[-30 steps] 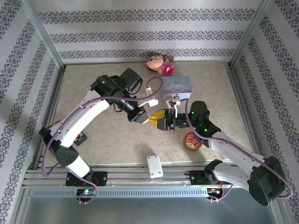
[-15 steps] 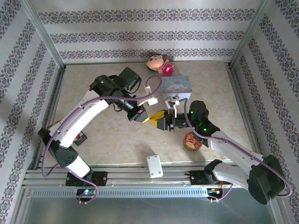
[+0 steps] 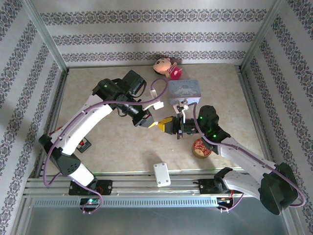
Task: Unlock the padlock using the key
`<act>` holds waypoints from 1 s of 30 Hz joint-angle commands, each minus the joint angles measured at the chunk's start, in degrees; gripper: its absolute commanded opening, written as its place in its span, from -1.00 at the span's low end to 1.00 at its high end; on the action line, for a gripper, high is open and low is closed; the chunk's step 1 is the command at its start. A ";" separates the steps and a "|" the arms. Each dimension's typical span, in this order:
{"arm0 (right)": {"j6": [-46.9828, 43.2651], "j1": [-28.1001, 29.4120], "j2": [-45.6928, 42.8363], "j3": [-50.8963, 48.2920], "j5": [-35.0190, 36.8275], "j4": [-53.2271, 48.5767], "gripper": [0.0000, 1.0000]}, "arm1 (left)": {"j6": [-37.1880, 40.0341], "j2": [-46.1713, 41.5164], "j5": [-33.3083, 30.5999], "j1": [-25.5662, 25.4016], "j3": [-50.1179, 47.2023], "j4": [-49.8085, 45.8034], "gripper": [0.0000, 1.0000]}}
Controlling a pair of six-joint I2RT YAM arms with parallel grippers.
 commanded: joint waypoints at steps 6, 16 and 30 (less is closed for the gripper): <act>-0.13 -0.63 -0.96 -0.22 -0.72 2.72 -1.00 | -4.38 -2.49 0.97 1.88 -0.99 4.13 -0.70; 3.40 -3.93 -2.08 -1.28 7.87 -0.44 -1.00 | -21.36 -10.37 -10.83 4.57 -5.47 23.21 0.99; 20.91 -20.45 -3.05 -1.98 23.34 -12.35 -1.00 | -37.95 -13.57 -40.18 4.58 -19.90 44.25 0.99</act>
